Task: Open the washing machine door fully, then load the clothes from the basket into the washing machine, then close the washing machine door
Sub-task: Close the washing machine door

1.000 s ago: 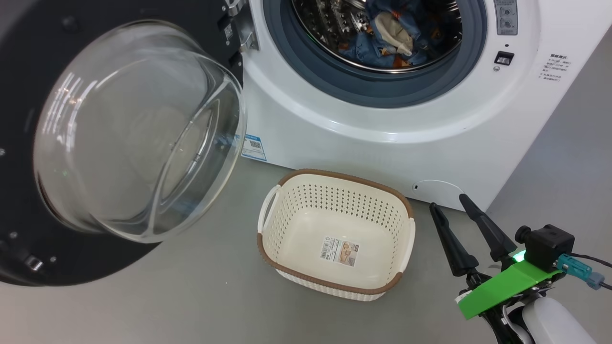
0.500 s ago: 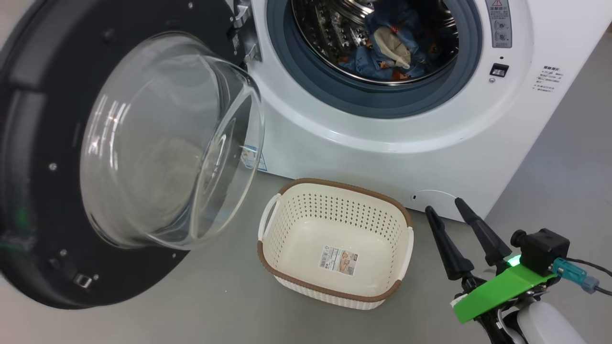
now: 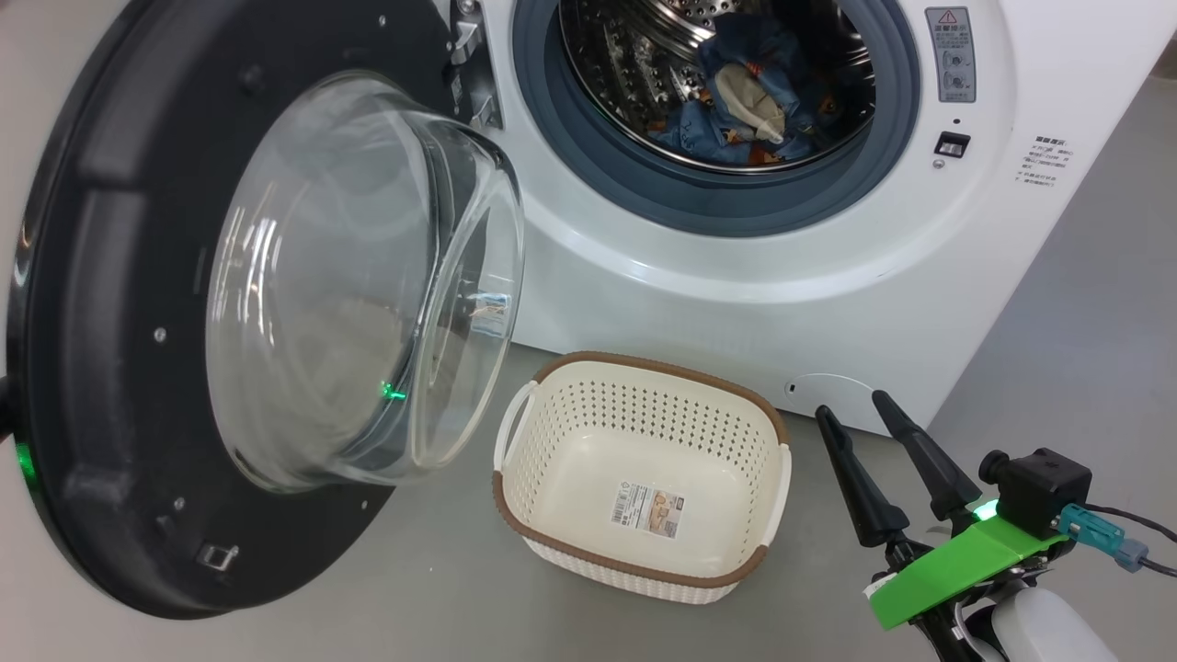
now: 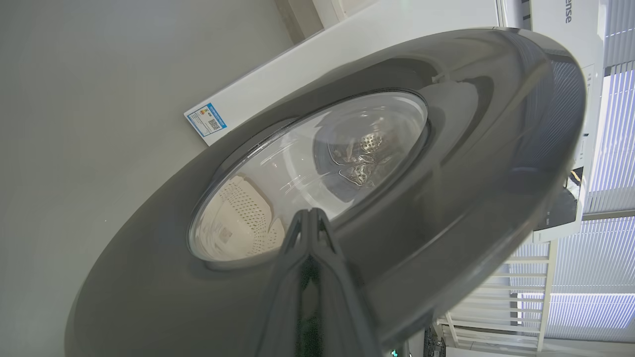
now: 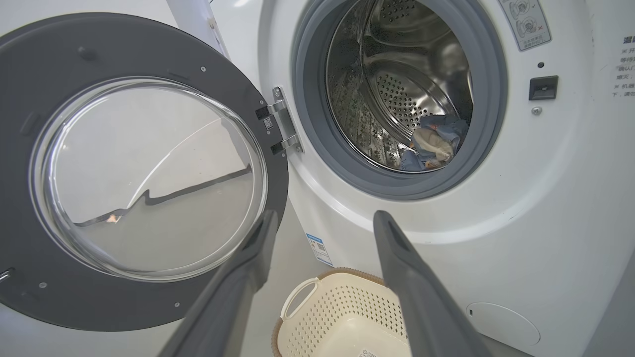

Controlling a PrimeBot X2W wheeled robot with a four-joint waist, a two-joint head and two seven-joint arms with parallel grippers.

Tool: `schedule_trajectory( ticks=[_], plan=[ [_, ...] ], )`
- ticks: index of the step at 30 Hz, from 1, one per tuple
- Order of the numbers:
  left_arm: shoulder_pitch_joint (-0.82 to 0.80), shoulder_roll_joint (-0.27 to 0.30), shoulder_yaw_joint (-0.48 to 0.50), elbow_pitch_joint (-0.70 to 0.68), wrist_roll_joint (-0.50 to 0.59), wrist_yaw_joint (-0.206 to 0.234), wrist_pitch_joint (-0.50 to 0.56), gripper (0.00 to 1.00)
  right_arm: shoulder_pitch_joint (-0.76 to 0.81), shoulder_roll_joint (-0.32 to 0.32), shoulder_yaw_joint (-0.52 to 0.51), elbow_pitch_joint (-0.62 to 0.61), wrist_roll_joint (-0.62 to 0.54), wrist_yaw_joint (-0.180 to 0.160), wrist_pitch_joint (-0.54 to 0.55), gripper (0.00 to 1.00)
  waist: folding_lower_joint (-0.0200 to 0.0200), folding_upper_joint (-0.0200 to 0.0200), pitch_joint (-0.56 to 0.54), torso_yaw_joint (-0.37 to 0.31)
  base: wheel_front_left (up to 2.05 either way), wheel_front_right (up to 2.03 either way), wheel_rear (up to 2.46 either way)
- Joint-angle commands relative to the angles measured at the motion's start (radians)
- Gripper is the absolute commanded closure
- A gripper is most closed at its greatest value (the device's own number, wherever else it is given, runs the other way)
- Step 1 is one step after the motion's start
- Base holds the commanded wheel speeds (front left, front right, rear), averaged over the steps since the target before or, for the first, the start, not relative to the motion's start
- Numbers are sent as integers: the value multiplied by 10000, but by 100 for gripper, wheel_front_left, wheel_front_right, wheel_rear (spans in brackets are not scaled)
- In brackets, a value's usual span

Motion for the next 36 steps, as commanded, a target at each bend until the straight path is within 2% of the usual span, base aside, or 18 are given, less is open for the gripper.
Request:
schedule_trajectory(
  ticks=[1,36],
  plan=[
    [-31,382,164,-426,-88,73,187,100,-7,-2,150,-207,18,16,-46,0,0,-1,-28,-19,0,0,0],
    [303,-43,-460,-1261,-319,-70,808,100,168,89,284,-78,79,16,-46,0,0,-1,-367,-102,0,0,0]
  ],
)
